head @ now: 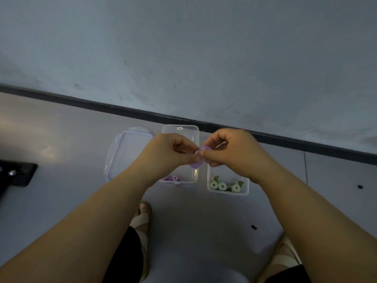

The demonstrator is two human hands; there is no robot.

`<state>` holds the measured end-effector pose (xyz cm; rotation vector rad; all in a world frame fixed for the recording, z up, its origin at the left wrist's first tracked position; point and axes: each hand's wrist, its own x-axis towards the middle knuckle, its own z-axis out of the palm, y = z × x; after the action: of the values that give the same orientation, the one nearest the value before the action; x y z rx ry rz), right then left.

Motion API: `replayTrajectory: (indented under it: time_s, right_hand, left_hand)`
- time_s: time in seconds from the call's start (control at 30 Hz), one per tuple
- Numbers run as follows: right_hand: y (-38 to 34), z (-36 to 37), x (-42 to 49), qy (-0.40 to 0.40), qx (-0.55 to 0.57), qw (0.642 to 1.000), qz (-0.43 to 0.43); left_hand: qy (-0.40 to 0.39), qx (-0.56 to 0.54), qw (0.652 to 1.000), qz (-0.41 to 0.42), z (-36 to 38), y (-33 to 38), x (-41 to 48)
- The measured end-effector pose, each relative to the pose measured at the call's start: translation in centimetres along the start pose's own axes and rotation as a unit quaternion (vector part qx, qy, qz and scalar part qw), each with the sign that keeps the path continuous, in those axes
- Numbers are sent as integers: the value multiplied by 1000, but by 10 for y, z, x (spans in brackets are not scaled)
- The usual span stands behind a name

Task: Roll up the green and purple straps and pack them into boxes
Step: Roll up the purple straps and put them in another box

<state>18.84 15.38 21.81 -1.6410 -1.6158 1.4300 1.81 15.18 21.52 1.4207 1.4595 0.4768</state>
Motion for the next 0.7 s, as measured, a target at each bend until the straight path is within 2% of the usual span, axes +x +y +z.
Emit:
replayTrajectory:
  time_s: [0.07,0.13,0.3,0.5,0.57,0.7]
  right_hand:
    - [15,13,2,-5,-14,999,28]
    - [33,24,6,-8,-25,998,61]
    - [73,42,31,-29,-42,991,124]
    - [120,74,79,-48,-87,985,142]
    - [135,87,96,-52,-101,984,138]
    - [158,110,129,-60,-141,981,115]
  left_hand:
    - [2,11,999,-52,-2,-28,3]
    - [-9,67,995,-79,-3,-57,10]
    - [-39,219,970,-103,-3,-119,39]
    - [-80,306,942,-108,6,-170,78]
    - [-71,319,938,-118,11,-190,88]
    - [11,298,940,-164,19,-226,101]
